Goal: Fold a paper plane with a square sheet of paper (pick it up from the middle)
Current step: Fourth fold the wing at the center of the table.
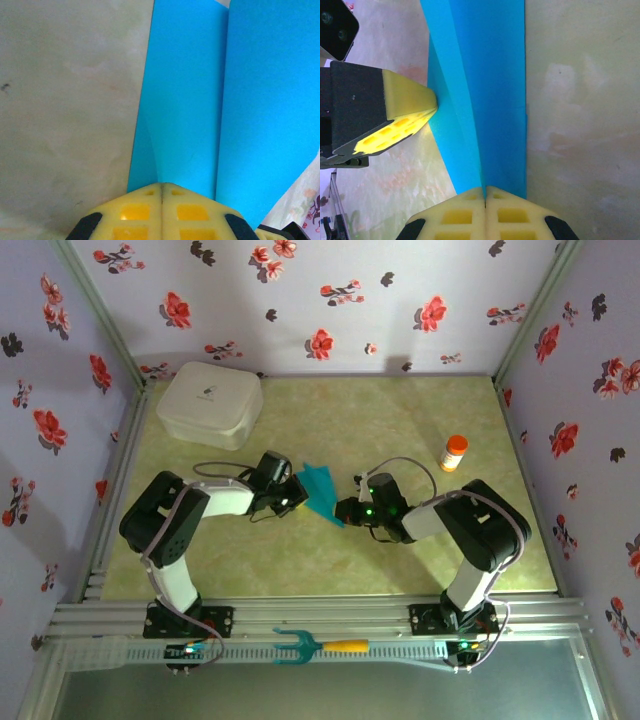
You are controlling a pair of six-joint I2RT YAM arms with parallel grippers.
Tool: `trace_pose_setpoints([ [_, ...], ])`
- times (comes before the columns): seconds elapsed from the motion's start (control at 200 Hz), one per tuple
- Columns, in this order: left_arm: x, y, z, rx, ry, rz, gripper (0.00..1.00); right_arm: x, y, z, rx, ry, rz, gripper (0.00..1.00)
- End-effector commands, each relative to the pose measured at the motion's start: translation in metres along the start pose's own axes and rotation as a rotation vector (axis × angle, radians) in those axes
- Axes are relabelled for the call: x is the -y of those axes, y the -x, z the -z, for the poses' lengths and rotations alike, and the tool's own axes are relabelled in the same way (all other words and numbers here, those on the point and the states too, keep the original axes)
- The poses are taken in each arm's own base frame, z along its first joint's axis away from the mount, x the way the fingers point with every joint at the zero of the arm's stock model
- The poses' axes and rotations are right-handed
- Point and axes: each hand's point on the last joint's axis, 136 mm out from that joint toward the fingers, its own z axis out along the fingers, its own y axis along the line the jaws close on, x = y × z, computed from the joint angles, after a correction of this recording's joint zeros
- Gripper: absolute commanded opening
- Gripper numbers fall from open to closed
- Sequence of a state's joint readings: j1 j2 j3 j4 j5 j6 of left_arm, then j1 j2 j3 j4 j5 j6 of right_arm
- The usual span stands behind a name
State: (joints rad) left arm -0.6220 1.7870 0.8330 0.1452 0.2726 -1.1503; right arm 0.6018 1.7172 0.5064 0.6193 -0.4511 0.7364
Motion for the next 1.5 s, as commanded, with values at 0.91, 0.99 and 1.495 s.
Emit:
trace_pose_setpoints([
  [0.91, 0.067, 0.0, -0.02, -0.067, -0.23, -0.179, 0.04, 0.021, -0.017, -0.004, -0.08, -0.054, -0.09, 0.02],
  [0.99, 0.066, 0.0, -0.024, -0.07, -0.224, -0.18, 0.04, 0.022, -0.017, -0.004, -0.078, -0.058, -0.091, 0.02],
  [1.495, 0.052, 0.003, -0.032, -0.075, -0.155, -0.162, 0.03, 0.023, -0.019, -0.004, -0.098, -0.071, -0.104, 0.02],
])
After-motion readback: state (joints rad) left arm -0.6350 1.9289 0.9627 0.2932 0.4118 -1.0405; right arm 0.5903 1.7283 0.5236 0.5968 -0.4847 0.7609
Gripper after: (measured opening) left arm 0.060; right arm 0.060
